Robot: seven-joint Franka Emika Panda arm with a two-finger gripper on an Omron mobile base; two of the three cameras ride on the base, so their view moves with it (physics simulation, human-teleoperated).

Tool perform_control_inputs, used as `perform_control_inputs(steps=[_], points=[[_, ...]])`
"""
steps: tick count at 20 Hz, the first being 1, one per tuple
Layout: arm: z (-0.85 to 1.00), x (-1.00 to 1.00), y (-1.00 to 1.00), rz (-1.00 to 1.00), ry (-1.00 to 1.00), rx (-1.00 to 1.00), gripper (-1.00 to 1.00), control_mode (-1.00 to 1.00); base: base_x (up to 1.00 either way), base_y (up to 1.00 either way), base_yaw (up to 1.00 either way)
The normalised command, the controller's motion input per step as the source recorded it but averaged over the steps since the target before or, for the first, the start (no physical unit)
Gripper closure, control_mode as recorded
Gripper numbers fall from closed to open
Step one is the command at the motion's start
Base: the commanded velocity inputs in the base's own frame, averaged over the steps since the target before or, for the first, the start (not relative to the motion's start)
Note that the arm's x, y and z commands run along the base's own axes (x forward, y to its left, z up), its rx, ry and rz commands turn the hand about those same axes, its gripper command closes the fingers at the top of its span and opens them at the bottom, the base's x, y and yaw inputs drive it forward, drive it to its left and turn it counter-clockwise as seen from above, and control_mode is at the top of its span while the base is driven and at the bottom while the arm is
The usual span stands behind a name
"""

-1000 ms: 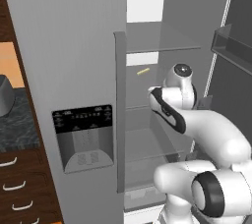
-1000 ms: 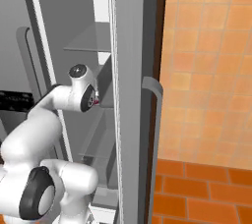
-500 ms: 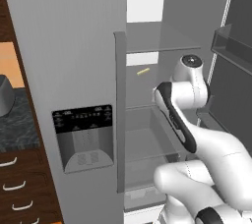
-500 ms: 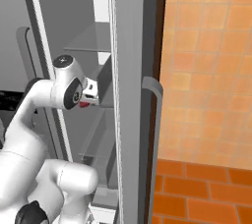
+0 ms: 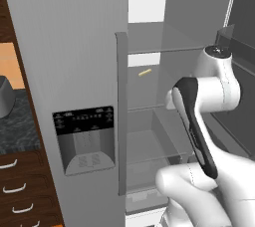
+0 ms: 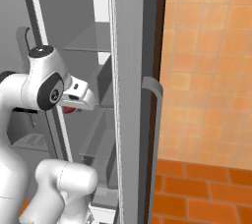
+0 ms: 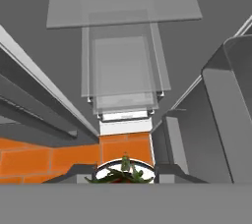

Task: Take the strawberry from the fridge and place it on top of the pancake, located on the dining counter.

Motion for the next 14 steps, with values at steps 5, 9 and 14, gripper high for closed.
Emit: perform_control_inputs(steps=[5, 9, 14], points=[[0.12, -1.0, 0.05, 0.0, 0.03, 0.0, 1.0, -1.0, 0.0, 0.0, 0.0], [0.0, -1.0, 0.01, 0.02, 0.0, -0.01, 1.0, -1.0, 0.0, 0.0, 0.0], [-0.13, -0.33, 0.0, 0.03, 0.0, 0.0, 1.0, -1.0, 0.0, 0.0, 0.0]])
